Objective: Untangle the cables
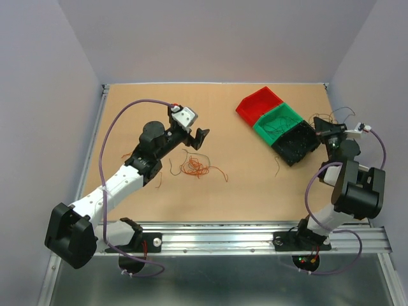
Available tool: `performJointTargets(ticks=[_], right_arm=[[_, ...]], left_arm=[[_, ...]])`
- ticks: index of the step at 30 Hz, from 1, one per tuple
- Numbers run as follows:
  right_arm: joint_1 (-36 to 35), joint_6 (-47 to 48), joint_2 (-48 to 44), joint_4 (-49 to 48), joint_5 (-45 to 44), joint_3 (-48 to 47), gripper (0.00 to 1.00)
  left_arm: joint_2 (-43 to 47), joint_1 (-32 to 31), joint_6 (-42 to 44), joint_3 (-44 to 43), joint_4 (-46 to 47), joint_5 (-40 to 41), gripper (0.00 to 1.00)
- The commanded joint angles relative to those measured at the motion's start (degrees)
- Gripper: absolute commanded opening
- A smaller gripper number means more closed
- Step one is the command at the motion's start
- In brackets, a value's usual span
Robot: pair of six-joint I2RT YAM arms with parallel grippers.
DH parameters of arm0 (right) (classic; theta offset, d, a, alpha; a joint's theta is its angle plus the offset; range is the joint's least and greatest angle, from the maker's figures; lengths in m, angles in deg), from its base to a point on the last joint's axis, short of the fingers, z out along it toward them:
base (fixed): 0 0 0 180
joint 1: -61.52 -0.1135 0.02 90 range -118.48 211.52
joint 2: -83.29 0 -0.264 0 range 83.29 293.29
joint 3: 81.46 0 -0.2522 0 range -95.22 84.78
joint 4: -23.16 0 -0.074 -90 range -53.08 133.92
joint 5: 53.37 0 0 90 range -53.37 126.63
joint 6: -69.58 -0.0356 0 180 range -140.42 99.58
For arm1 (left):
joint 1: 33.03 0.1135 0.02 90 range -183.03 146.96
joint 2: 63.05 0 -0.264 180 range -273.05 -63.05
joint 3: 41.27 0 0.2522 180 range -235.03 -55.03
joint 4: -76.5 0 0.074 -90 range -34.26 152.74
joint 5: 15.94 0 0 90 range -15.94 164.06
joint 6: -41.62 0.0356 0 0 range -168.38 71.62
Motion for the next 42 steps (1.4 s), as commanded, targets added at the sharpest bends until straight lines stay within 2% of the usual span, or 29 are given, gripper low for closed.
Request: performJointTargets(ticks=[1, 4, 6, 7, 10, 13, 15, 16, 18, 19, 22, 24, 30, 32, 37, 42], right_arm=[[1.7, 3.4, -5.9, -7.8, -11.9, 6.6, 0.01], [1.7, 4.8, -7.1, -6.7, -18.0, 10.4, 0.01], [1.7, 6.5, -8.2, -1.6, -20.2, 10.6, 0.01], [1.7, 7.3, -8.9, -1.6, -20.6, 10.6, 0.01], [1.5, 9.7, -11.3, 7.2, -21.8, 9.8, 0.01], [0.6, 11.4, -13.4, 8.5, -23.7, 10.1, 0.01], [-1.5, 14.7, -14.6, 16.7, -25.7, 6.2, 0.01], [-4.1, 16.3, -14.8, 24.8, -28.2, 4.3, 0.01], [-6.7, 19.2, -15.2, 31.2, -32.2, -0.3, 0.01], [-7.8, 19.4, -15.7, 34.4, -36.7, -1.7, 0.01], [-10.1, 19.1, -16.7, 48.4, -42.3, -5.2, 0.00], [-11.4, 19.0, -16.3, 54.1, -44.6, -7.8, 0.00], [-21.1, 17.8, -8.1, 74.2, -62.5, -19.6, 0.00], [-21.2, 14.7, -5.9, 79.2, -62.7, -22.2, 0.01], [-22.0, 15.8, 0.1, 80.1, -57.8, -25.0, 0.01], [-22.1, 9.7, 10.9, 93.1, -62.1, -34.2, 0.01]], left_arm=[[2.0, -0.2, 0.8, 0.8, 3.5, -0.7, 0.99], [1.9, -0.2, 1.0, 0.9, 3.5, -0.4, 0.99], [1.4, -0.2, 1.0, 0.8, 3.5, -0.2, 0.99], [1.4, -0.2, 1.1, 0.8, 3.5, -0.2, 0.99], [0.6, -0.2, 1.3, 0.5, 3.5, -0.1, 0.99], [0.3, -0.2, 1.2, 0.4, 3.5, -0.2, 0.99], [0.3, -0.3, 1.2, 0.4, 3.5, -0.2, 0.99], [0.2, -0.3, 1.3, 0.3, 3.4, -0.3, 0.99], [0.4, -0.2, 1.3, 0.3, 3.2, -0.3, 0.99], [0.6, -0.3, 1.3, 0.2, 3.0, -0.4, 0.99], [1.0, -0.3, 1.0, 0.1, 2.7, -0.3, 0.99], [1.0, -0.3, 1.1, 0.1, 2.5, -0.3, 0.99], [0.5, -0.5, 0.9, -0.7, 1.7, -0.6, 0.99], [0.6, -0.6, 0.9, -0.8, 1.3, -0.5, 0.99], [0.8, -0.7, 0.8, -0.8, 1.2, -0.6, 0.99], [0.6, -0.9, 0.7, -1.1, 0.7, -0.4, 0.99]])
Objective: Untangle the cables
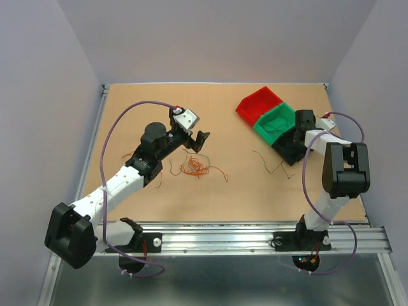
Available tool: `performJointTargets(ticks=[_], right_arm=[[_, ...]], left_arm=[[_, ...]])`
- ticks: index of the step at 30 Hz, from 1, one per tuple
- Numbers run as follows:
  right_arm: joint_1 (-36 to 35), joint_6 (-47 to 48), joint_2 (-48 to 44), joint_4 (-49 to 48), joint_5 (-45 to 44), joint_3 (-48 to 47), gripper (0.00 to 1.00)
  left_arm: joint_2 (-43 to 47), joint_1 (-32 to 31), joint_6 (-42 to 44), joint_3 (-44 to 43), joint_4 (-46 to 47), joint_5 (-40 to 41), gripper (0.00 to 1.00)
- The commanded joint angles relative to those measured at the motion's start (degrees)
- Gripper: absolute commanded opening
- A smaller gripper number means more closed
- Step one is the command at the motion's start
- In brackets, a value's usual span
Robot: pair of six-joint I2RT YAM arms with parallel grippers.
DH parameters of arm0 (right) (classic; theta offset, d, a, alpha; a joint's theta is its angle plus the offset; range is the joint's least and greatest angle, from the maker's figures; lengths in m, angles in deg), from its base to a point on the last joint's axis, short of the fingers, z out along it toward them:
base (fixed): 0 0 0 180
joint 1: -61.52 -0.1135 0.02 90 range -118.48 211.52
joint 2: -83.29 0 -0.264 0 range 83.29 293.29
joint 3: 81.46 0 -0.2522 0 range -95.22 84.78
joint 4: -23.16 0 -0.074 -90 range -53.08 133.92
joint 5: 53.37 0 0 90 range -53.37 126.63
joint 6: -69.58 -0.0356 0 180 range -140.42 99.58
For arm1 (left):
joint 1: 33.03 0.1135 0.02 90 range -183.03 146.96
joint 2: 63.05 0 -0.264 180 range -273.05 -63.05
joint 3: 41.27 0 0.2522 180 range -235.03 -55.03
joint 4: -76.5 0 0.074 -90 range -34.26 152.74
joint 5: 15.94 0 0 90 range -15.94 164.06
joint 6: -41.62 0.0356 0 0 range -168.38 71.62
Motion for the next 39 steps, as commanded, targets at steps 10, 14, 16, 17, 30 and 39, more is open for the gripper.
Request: performJointTargets(ticks=[10, 14, 16, 17, 30, 39], right_arm=[[-0.2, -8.0, 9.4, 13.8, -5.5, -12.2, 0.08], [-0.2, -7.0, 1.3, 13.7, -6.6, -10.5, 0.26], [-0.2, -6.9, -2.5, 13.7, -6.8, -9.6, 0.30], [-0.2, -6.6, -3.3, 13.8, -6.8, -9.6, 0.31], [-2.3, -1.3, -13.3, 13.4, -0.5, -6.5, 0.54], [-17.1, 3.8, -20.7, 9.9, -1.1, 6.1, 0.98]], left_arm=[[0.9, -0.5, 0.5, -1.9, 1.4, 0.4, 0.99], [0.8, -0.5, 0.5, -2.0, 1.4, 0.4, 0.99], [0.7, -0.5, 0.5, -2.1, 1.3, 0.6, 0.99], [0.7, -0.6, 0.6, -2.1, 1.2, 0.6, 0.99], [1.0, -0.6, 0.7, -2.2, 0.9, 1.0, 0.99], [1.1, -0.7, 0.8, -2.5, 0.5, 1.4, 0.99]])
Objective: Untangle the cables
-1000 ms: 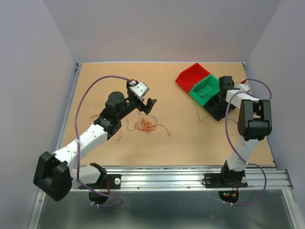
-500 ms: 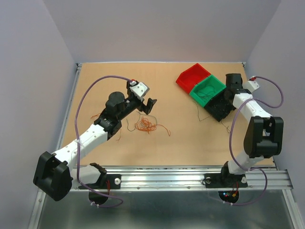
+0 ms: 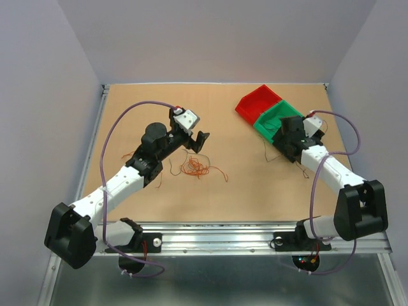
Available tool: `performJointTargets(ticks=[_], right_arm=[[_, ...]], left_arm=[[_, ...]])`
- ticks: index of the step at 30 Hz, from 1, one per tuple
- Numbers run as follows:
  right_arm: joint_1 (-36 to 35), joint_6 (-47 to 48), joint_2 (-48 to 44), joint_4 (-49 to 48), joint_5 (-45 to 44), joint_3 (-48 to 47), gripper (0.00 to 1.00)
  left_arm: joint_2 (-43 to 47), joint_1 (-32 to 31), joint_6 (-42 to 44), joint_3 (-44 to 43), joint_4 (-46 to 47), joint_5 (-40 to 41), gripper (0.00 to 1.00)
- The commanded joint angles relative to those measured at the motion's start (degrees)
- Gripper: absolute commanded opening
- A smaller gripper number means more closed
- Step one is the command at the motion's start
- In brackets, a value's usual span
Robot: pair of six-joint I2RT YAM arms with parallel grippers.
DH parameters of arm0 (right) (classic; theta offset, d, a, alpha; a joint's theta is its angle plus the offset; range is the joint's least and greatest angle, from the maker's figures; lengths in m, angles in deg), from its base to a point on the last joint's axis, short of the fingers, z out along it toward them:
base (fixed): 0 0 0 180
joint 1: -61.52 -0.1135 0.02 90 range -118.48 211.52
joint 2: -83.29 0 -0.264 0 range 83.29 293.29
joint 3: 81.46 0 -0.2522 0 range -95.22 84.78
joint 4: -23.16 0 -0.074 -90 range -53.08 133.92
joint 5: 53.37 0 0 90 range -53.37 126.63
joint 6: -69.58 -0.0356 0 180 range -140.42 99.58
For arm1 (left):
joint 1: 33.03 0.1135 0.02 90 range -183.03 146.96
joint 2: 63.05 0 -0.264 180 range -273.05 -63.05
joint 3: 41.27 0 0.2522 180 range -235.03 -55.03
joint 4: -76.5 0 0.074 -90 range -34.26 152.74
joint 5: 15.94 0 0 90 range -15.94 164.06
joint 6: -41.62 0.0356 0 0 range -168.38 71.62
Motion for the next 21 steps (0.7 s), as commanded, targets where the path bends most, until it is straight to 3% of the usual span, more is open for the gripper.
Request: performJointTargets(ticks=[1, 7, 12, 15, 16, 18, 21], right_arm=[[-5.5, 3.1, -1.1, -2.8, -0.5, 5.1, 0.98], [-10.2, -4.6, -1.6, -3.0, -3.1, 8.9, 0.96], [-12.9, -10.0, 3.8, -4.2, -8.4, 7.9, 0.94], [-13.0, -10.3, 6.6, -5.0, -9.7, 5.3, 0.87], [-13.0, -10.3, 10.2, -5.7, -11.1, 3.8, 0.80], [-13.0, -10.6, 11.0, -5.9, -11.5, 3.5, 0.73], [-13.0, -10.7, 13.3, -7.1, -11.4, 3.6, 0.55]], left_arm=[[1.0, -0.4, 0.7, -2.4, 1.2, 0.3, 0.99], [1.1, -0.4, 0.8, -2.5, 1.0, 0.6, 0.99], [0.6, -0.3, 1.0, -2.8, 0.8, 0.6, 0.99], [0.5, -0.3, 1.8, -3.1, 0.3, 1.8, 0.99], [-1.2, -0.4, 4.6, -5.9, -6.3, 8.1, 0.99], [-2.6, -0.3, 5.0, -7.2, -8.3, 10.5, 0.99], [-3.0, 0.3, 7.6, -4.1, -10.4, 18.7, 0.99]])
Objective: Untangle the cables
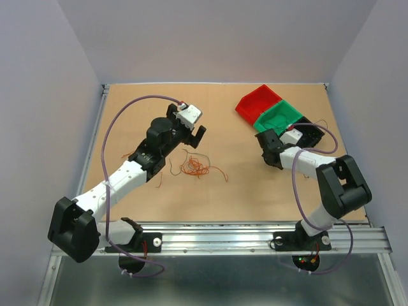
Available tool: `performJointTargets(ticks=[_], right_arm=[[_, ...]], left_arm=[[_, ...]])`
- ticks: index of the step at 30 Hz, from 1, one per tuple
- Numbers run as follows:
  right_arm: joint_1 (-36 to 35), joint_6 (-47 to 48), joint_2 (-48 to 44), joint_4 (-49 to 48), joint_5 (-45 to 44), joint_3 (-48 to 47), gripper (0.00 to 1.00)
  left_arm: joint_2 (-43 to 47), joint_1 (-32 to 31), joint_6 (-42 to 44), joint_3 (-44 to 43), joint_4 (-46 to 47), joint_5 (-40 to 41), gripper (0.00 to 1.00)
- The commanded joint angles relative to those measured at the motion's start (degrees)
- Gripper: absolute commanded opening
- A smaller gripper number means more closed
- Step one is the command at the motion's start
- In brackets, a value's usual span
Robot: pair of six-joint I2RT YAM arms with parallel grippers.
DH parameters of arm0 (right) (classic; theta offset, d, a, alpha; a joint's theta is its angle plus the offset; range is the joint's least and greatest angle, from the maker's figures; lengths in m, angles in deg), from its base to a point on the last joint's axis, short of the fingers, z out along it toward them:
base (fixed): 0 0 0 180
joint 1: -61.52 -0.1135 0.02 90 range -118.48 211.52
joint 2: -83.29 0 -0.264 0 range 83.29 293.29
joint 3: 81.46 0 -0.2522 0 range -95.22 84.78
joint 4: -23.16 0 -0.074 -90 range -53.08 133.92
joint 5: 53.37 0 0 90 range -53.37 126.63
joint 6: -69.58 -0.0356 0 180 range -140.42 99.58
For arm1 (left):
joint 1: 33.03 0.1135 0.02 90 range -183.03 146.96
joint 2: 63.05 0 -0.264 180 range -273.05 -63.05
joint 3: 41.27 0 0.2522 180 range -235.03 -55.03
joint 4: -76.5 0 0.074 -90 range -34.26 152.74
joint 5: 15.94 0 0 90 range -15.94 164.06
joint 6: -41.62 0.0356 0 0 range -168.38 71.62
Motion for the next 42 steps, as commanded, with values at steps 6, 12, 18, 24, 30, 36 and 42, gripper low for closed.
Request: performJointTargets(ticks=[6, 12, 18, 24, 30, 36, 42], right_arm=[[0.3, 0.5, 2.5, -4.1, -2.0, -4.9, 0.01], [6.2, 5.0, -4.0, -5.6, 4.8, -6.0, 0.01], [14.5, 9.6, -5.8, -5.5, 12.2, -8.6, 0.01], [21.9, 11.9, 3.7, -5.7, 16.7, -14.2, 0.01], [25.2, 8.9, 13.4, -8.1, 14.5, -15.9, 0.01], [25.8, 8.0, 19.8, -8.1, 14.8, -18.8, 0.13], [25.8, 8.3, 10.2, -8.1, 12.1, -15.1, 0.38]], left_arm=[[1.2, 2.3, 6.0, 5.3, -5.1, 10.1, 0.99], [-0.4, 2.3, 6.1, 5.0, -5.5, 7.5, 0.99], [-1.6, 2.3, 7.2, 4.7, -6.7, 5.9, 0.99], [-1.4, 2.3, 7.3, 4.8, -6.7, 5.7, 0.99], [-1.9, 2.3, 7.6, 4.7, -7.1, 5.3, 0.99], [-2.5, 2.2, 8.0, 4.4, -7.5, 5.3, 0.99], [-2.9, 2.1, 8.3, 4.3, -7.6, 5.3, 0.99]])
